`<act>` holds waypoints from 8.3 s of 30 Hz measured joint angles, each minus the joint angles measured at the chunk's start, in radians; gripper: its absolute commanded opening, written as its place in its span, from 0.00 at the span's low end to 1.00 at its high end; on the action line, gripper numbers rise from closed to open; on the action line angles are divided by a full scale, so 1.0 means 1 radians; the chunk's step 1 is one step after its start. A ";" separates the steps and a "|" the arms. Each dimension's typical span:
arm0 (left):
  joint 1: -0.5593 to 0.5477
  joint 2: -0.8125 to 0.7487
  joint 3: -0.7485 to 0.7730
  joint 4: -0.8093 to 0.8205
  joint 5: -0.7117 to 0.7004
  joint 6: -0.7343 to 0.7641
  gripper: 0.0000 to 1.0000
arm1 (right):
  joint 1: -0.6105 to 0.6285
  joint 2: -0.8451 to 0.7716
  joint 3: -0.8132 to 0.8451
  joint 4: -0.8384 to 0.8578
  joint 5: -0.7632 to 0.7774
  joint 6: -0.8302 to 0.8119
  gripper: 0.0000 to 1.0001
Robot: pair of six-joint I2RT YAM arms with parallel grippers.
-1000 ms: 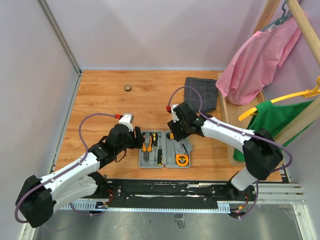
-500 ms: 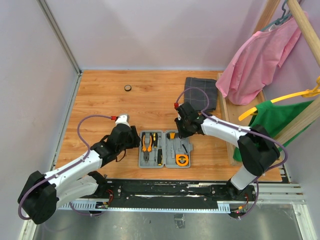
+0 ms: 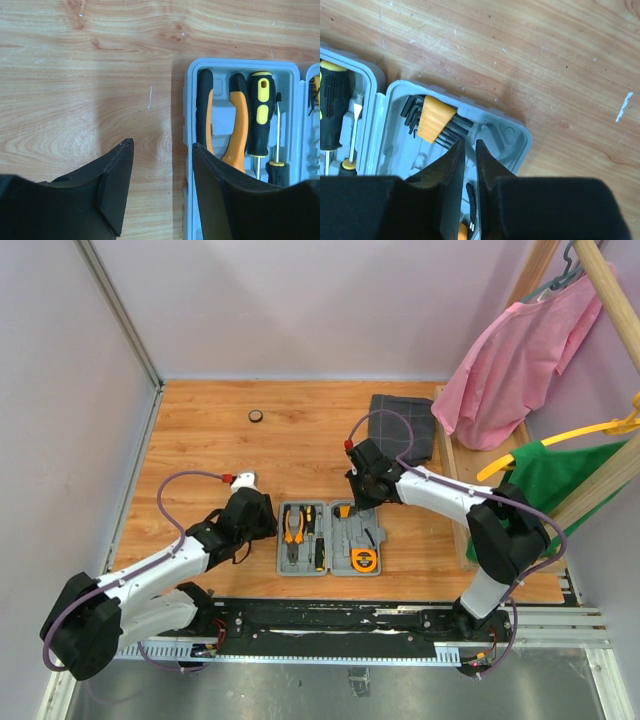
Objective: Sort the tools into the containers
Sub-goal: Adjust the engineering item in the storage box, then pick up the engineering item from the center of the board, then place the engineering item in the drawer.
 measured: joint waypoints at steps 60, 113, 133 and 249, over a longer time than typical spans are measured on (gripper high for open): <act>0.004 0.101 0.000 0.060 0.071 0.032 0.56 | -0.001 0.048 0.019 -0.010 -0.035 -0.039 0.19; 0.082 0.057 0.121 0.020 0.066 0.088 0.63 | -0.001 -0.345 -0.170 0.039 -0.084 -0.098 0.58; 0.352 0.554 0.688 0.057 0.084 0.277 0.86 | -0.001 -0.692 -0.431 0.024 -0.100 -0.059 0.77; -0.261 0.694 0.658 0.086 0.204 0.261 0.38 | -0.001 -1.268 -0.630 -0.106 0.212 0.183 0.91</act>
